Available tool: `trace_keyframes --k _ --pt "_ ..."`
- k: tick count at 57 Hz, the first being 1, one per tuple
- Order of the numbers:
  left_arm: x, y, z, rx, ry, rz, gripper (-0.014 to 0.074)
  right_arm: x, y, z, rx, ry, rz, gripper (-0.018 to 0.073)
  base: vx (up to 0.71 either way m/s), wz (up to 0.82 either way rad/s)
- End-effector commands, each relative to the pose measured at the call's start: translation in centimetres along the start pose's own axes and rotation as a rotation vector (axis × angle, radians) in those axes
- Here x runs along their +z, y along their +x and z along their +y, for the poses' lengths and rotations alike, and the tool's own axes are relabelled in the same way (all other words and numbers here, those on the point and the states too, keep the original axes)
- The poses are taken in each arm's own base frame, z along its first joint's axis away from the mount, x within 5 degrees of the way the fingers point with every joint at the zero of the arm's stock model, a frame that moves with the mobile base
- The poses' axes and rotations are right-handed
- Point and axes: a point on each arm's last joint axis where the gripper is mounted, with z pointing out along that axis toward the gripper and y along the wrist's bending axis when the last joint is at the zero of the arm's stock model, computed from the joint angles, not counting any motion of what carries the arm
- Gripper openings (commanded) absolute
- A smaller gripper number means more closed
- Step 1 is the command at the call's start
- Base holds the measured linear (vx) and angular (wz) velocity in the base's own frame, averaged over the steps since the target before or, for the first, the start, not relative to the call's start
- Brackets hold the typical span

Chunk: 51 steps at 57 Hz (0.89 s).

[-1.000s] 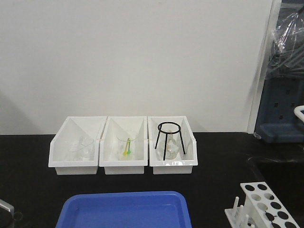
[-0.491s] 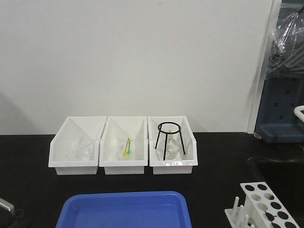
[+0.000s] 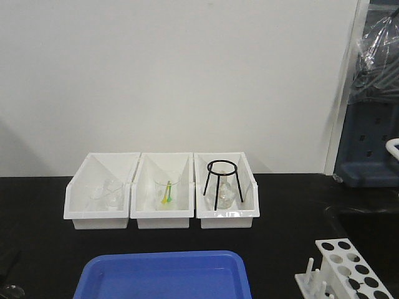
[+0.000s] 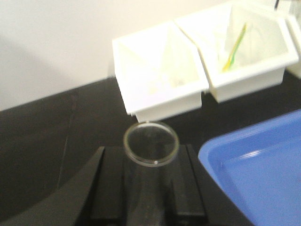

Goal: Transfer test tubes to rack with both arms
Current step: 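Close the left gripper on the test tube and lift it out, then bring the held tube toward the right gripper above the blue tray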

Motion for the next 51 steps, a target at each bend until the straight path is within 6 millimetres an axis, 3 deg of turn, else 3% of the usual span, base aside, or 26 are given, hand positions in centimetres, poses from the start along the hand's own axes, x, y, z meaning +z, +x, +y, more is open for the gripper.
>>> trace_keyframes --k 1,12,23,35,51 --pt "-0.7 -4.2 0.8 -0.068 -0.039 -0.208 -0.0004 0.0 -1.8 -0.1 -0.018 0.001 -0.093 0.0470 0.00 0.00" --pt "-0.7 -9.0 1.3 -0.188 -0.008 -0.316 -0.0004 1.2 -1.0 0.0 -0.015 -0.004 0.001 0.0470 0.00 0.00" --pt "-0.2 -11.6 -0.1 -0.263 0.081 -0.344 -0.0004 2.8 -0.4 0.1 -0.086 -0.018 0.073 0.0470 0.00 0.00" --pt "2.9 -11.5 -3.6 -0.428 0.224 -0.300 -0.0004 4.8 -1.3 1.5 -0.101 -0.121 0.126 0.0470 0.00 0.00" --pt "7.3 -10.3 -10.4 -0.594 0.532 -0.250 -0.0004 8.2 -4.1 7.6 -0.226 -0.404 0.158 0.0470 0.00 0.00"
